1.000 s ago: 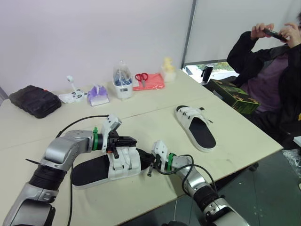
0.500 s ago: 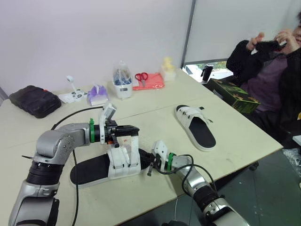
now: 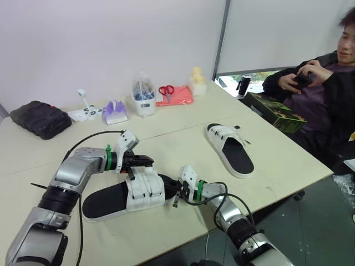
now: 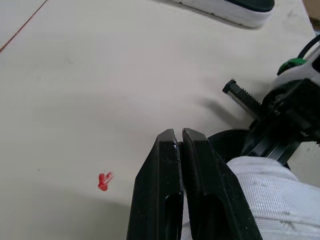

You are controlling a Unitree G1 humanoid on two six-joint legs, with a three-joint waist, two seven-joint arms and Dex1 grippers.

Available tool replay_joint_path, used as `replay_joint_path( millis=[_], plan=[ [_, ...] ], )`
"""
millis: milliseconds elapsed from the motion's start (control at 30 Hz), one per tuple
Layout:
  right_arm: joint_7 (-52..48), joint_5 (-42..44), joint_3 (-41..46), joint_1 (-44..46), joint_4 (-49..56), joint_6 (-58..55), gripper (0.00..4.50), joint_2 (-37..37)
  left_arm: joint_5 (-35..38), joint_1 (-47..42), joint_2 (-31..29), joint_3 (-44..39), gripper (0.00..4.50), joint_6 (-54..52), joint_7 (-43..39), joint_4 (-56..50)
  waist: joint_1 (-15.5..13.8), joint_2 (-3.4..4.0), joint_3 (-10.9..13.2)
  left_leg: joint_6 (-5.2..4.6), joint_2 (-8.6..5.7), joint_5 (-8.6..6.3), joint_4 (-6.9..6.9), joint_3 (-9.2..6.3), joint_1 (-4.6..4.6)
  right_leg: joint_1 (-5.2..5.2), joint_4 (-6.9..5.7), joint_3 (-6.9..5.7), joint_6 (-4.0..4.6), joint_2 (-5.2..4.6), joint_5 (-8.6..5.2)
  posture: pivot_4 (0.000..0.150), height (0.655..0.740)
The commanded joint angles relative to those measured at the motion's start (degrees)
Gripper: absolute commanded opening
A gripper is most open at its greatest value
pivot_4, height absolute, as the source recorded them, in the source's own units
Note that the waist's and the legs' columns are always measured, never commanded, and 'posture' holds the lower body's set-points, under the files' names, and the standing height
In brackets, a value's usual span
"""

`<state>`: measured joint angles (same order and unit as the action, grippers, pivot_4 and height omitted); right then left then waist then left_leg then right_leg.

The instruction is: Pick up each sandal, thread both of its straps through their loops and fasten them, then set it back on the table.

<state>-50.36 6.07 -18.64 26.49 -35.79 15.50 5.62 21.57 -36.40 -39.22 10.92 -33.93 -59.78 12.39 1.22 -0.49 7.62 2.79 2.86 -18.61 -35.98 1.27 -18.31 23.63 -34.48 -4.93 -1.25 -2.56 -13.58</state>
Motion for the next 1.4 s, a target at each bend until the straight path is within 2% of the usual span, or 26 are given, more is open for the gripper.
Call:
replay_joint_path(
  millis=[33, 67, 167, 400, 467, 600, 667, 733, 833, 967, 1067, 1167, 1400],
  plan=[
    [0.1, -6.4, -4.0, -6.8, -12.4, -6.2, 0.00, 2.2, -7.7, -0.1, -1.9, 3.4, 0.04, 5.6, -0.5, 4.3, 0.0, 0.05, 0.0, 0.00, 0.00, 0.00, 0.00, 0.01, 0.00, 0.00, 0.00, 0.00, 0.00, 0.00, 0.00, 0.150, 0.7400],
    [0.2, -6.5, -4.1, -6.9, -12.4, -6.1, 0.00, 2.1, -9.7, 0.3, -2.2, 4.8, 0.04, 8.2, -1.0, 5.3, 0.0, 0.06, -0.1, 0.00, -0.01, 0.00, 0.00, 0.01, 0.02, -0.02, 0.00, 0.00, 0.00, 0.00, 0.00, 0.150, 0.7400],
    [0.9, -6.6, -4.3, -7.2, -12.2, -6.0, 0.00, 1.7, -11.6, 0.4, -0.9, 5.5, 1.02, 10.6, -0.9, 7.7, 0.0, 0.24, -0.3, 0.00, 0.01, 0.00, 0.03, 0.03, 0.08, -0.06, 0.00, 0.00, 0.00, -0.01, 0.00, 0.150, 0.7400],
    [1.9, -6.3, -3.7, -7.0, -11.5, -6.0, 0.00, 1.6, -12.3, -1.7, 2.0, 2.3, 4.48, 10.9, -0.4, 10.6, 0.1, 0.10, -0.3, 0.00, 0.04, 0.00, 0.04, 0.03, 0.05, -0.05, -0.02, -0.06, -0.02, -0.03, 0.01, 0.150, 0.7400],
    [2.6, -6.3, -3.3, -7.6, -9.8, -4.6, 0.00, 2.4, -11.6, -1.2, 2.5, 0.1, 4.48, 10.6, 1.0, 9.6, 0.0, 0.09, -0.3, -0.01, 0.05, 0.00, 0.04, 0.05, 0.05, -0.05, -0.02, -0.05, -0.09, -0.06, 0.05, 0.150, 0.7400],
    [5.3, -4.9, -0.6, -10.8, 4.1, -2.6, 0.00, 5.3, 4.7, 0.3, 5.4, -16.5, 4.48, -5.7, 6.2, -1.9, -0.5, -0.26, 0.2, -0.01, 0.08, 0.00, -0.07, -0.03, -0.08, 0.27, -0.09, -0.05, -0.22, -0.11, 0.13, 0.150, 0.7400],
    [5.4, -4.0, -0.1, -12.0, 9.9, -4.2, 0.00, 6.8, 8.9, 2.3, 5.4, -20.5, 4.48, -11.4, 8.1, -7.3, -0.6, -0.30, 0.3, 0.00, -0.11, 0.01, -0.16, 0.00, -0.57, 0.84, -0.40, 0.05, -0.32, -0.16, 0.17, 0.150, 0.7400],
    [5.3, -3.2, 0.5, -13.1, 15.6, -5.9, 0.00, 8.9, 12.0, 5.5, 4.6, -22.9, 4.48, -15.9, 9.6, -13.5, -0.6, -0.28, 0.4, 0.01, -0.28, 0.02, -0.22, 0.02, -1.00, 1.13, -0.55, 0.08, -0.42, -0.26, 0.11, 0.150, 0.7400],
    [4.9, -0.6, 3.2, -14.6, 25.4, -9.7, 0.00, 13.4, 15.4, 12.4, 2.4, -25.9, 4.48, -21.1, 11.8, -23.1, -0.6, -0.26, 0.8, 0.00, -0.54, -0.05, -0.18, -0.03, -1.08, 1.22, -0.58, 0.11, -0.49, -0.72, 0.07, 0.150, 0.7400],
    [4.8, 1.1, 6.1, -16.5, 33.3, -13.3, 0.00, 18.2, 21.5, 18.6, 2.0, -31.5, 4.48, -27.5, 15.9, -31.2, -1.4, -0.73, 1.8, -0.17, -1.04, -0.16, -0.33, -0.17, -1.24, 1.24, -0.53, 0.09, -0.73, -1.28, 0.02, 0.150, 0.7400],
    [4.8, 1.8, 8.1, -17.2, 36.0, -14.8, 0.00, 20.5, 24.8, 21.1, 2.5, -34.3, 4.48, -30.6, 19.0, -34.7, -2.0, -0.84, 2.3, -0.39, -1.04, -0.29, -0.71, -0.19, -1.42, 1.22, -0.48, 0.08, -0.74, -1.30, 0.02, 0.150, 0.7400],
    [5.6, 3.0, 12.7, -18.9, 40.9, -16.9, 0.00, 24.3, 30.9, 27.3, 3.0, -38.7, 4.48, -34.6, 20.8, -40.1, -1.9, -0.58, 2.5, -0.47, -1.04, -0.33, -1.18, -0.29, -2.06, 1.57, -0.49, 0.02, -0.73, -1.29, 0.07, 0.150, 0.7400],
    [5.9, 6.3, 18.8, -22.3, 50.2, -23.0, 0.00, 28.7, 37.7, 35.0, 4.1, -40.0, 4.48, -35.6, 25.1, -43.9, -1.9, -0.75, 2.9, -0.50, -1.01, -0.35, -1.23, -0.30, -2.05, 1.60, -0.55, 0.01, -0.79, -1.08, 0.14, 0.150, 0.7400]
  ],
)
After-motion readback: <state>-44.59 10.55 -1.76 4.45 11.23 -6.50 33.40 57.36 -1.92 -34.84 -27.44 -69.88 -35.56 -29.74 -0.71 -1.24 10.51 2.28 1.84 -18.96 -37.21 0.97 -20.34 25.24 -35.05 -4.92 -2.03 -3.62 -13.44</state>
